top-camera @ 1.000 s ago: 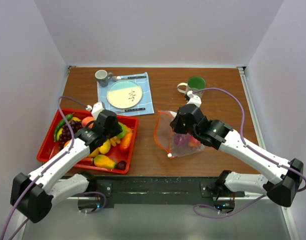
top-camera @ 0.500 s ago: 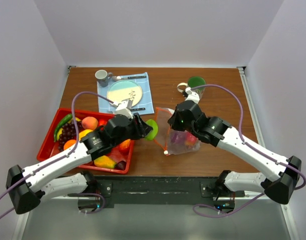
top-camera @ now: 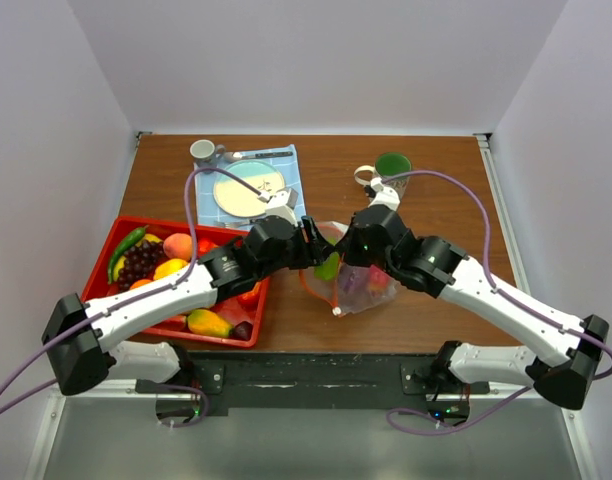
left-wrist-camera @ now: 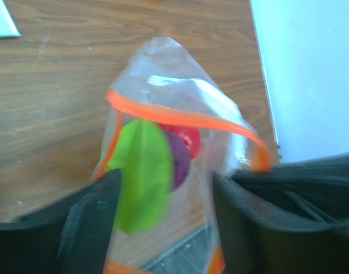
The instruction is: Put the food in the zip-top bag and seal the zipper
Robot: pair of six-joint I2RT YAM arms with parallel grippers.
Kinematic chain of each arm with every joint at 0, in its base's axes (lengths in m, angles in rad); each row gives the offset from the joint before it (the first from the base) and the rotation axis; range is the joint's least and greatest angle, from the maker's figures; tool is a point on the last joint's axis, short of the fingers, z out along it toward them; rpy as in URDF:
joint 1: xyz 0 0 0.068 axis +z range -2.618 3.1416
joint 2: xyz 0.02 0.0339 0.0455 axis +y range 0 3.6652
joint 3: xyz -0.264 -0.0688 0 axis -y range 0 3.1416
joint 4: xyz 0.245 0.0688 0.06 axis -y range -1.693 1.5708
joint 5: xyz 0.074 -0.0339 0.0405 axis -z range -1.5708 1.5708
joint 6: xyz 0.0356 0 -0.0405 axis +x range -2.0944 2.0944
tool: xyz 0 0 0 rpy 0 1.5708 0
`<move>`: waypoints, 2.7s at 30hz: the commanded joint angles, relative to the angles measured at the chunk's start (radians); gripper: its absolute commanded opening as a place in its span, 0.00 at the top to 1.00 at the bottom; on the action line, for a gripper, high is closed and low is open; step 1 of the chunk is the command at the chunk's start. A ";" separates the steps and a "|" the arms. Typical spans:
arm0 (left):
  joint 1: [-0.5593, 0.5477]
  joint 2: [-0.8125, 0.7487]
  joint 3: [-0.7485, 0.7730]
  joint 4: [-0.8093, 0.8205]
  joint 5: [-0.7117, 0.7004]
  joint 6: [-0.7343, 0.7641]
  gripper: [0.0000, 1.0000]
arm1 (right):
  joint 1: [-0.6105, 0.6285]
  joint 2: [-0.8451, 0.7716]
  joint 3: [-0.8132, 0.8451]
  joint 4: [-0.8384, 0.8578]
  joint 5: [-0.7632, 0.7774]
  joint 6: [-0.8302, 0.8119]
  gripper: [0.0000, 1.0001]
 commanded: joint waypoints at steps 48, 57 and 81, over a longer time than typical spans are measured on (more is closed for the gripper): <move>0.364 -0.118 -0.334 -0.202 0.012 0.200 0.30 | 0.007 -0.064 -0.016 0.024 0.050 -0.048 1.00; 0.364 -0.076 -0.393 -0.142 0.061 0.186 0.24 | 0.005 -0.058 -0.009 0.031 0.046 -0.048 1.00; 0.364 -0.308 -0.207 -0.388 0.023 0.212 0.73 | 0.007 -0.017 0.021 0.035 0.030 -0.053 1.00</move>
